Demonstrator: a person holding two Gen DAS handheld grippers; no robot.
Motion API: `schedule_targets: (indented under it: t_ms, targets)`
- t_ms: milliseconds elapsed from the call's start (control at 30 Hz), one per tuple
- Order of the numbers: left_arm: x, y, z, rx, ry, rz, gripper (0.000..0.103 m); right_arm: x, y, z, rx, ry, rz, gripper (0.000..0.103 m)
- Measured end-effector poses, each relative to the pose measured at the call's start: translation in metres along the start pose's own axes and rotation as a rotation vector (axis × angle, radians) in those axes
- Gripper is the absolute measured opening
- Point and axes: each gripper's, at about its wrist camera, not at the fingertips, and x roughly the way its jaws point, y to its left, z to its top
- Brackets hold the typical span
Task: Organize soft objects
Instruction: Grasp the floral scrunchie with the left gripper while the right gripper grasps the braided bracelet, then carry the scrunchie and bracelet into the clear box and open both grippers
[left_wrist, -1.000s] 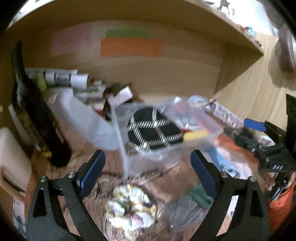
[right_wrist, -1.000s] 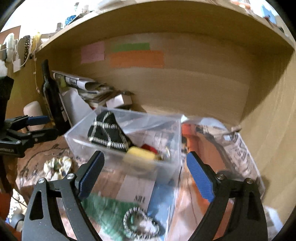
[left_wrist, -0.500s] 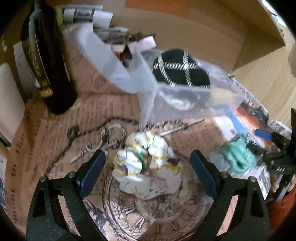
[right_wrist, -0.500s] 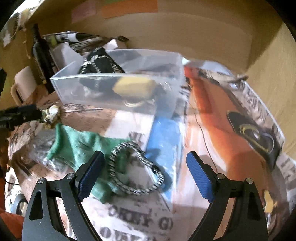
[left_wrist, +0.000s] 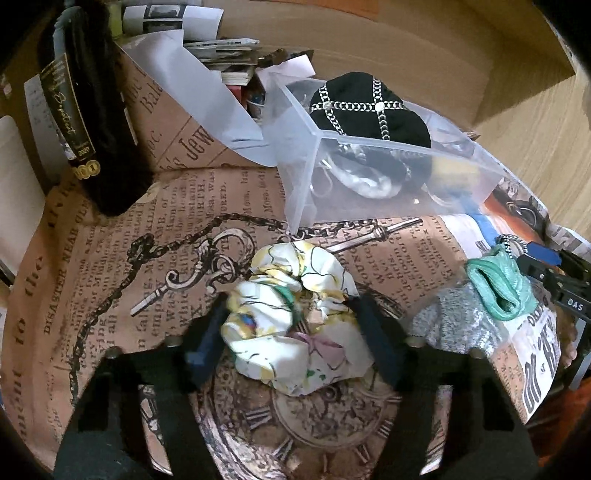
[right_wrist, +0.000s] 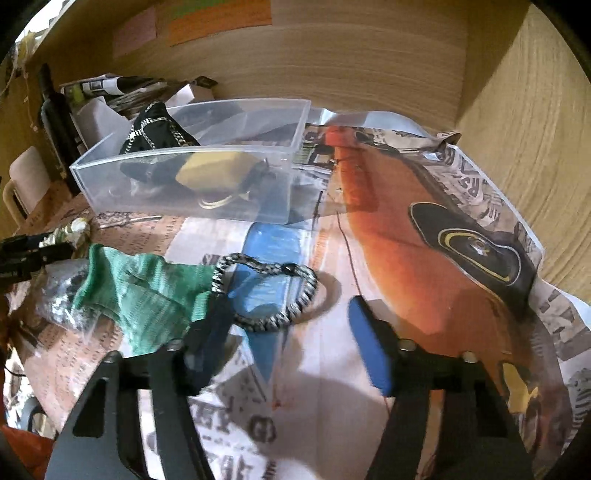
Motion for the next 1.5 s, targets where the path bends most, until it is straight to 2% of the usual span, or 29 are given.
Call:
schedule_targets:
  t_ms: [133,167,233,300,467,600,1033,1233,1500]
  targets:
    - [-0.001,-0.001,0.000,0.014,0.000,-0.003,0.033,0.002,0.000,0.000,-0.012,-0.012,0.016,0.039]
    - [-0.002,-0.001,0.000,0.016,-0.001,-0.004,0.031,0.003,0.001,0.000,-0.015,-0.012,0.027,0.034]
    - [-0.004,0.000,0.000,0.015,-0.004,-0.004,0.025,0.004,0.003,0.002,-0.018,-0.016,0.028,0.029]
    - [-0.010,0.000,-0.001,0.014,-0.015,-0.002,0.022,0.006,0.002,0.003,-0.018,-0.010,0.022,0.013]
    - [-0.030,-0.003,0.002,0.038,-0.084,0.029,0.020,0.005,0.001,0.006,-0.011,-0.017,0.029,0.010]
    - [-0.051,-0.006,0.009,0.049,-0.145,0.022,0.020,-0.001,0.001,0.010,-0.005,-0.051,0.025,0.008]
    - [-0.087,-0.022,0.056,0.072,-0.320,-0.031,0.020,-0.042,0.008,0.044,-0.037,-0.238,0.014,0.007]
    - [-0.079,-0.033,0.084,0.094,-0.341,-0.067,0.020,-0.055,0.017,0.065,-0.064,-0.309,0.029,0.007]
    - [-0.052,-0.045,0.110,0.108,-0.298,-0.099,0.020,-0.053,0.032,0.097,-0.082,-0.378,0.069,0.007]
